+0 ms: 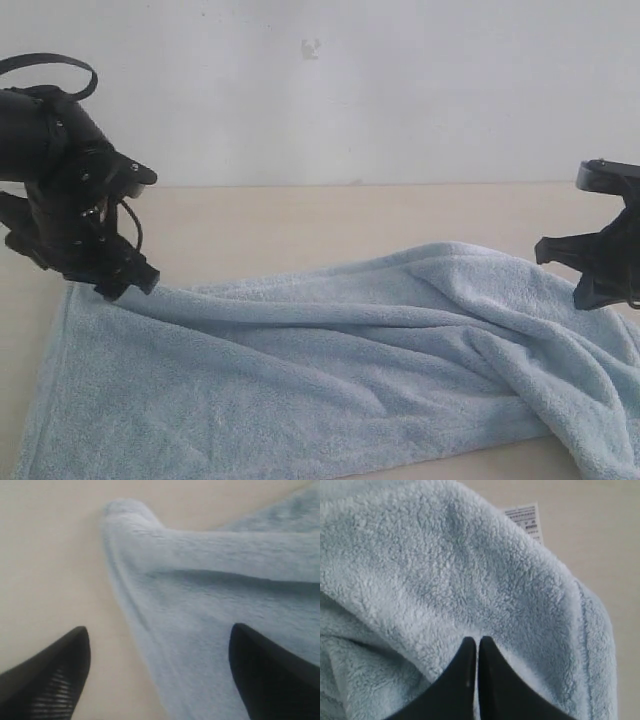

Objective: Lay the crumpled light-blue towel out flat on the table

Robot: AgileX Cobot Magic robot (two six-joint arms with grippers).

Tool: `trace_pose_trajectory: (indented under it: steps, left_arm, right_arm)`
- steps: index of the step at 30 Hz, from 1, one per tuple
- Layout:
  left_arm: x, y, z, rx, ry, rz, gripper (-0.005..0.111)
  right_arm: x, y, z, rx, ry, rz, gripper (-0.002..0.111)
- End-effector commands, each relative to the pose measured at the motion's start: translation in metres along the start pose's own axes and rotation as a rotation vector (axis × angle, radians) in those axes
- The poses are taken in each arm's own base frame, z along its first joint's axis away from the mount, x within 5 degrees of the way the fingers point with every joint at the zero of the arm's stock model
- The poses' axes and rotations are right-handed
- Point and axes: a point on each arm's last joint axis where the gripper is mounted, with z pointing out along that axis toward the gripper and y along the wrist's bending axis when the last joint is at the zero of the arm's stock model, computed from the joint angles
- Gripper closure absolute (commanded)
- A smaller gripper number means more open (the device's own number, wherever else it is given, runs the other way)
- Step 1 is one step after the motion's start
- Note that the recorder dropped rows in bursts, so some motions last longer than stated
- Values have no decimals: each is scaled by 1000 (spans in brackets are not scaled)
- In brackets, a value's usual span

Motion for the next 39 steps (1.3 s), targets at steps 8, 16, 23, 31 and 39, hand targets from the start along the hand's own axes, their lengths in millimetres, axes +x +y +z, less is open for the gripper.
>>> trace_pose_trajectory:
  steps: [8, 16, 23, 31, 39]
  left_arm:
    - [46, -83, -14, 531, 124, 277, 48]
    - [55, -84, -9, 525, 141, 276, 103]
    - [64, -77, -7, 469, 236, 320, 103]
    - [93, -80, 8, 442, 297, 314, 103]
    - [110, -91, 25, 484, 176, 208, 103]
  right_arm:
    - [40, -3, -4, 3, 70, -1, 107]
    - [70, 11, -62, -82, -48, -13, 107]
    - [94, -7, -57, 84, -2, -114, 107]
    - [105, -19, -34, 173, 34, -56, 107]
    - [120, -24, -11, 191, 237, -3, 107]
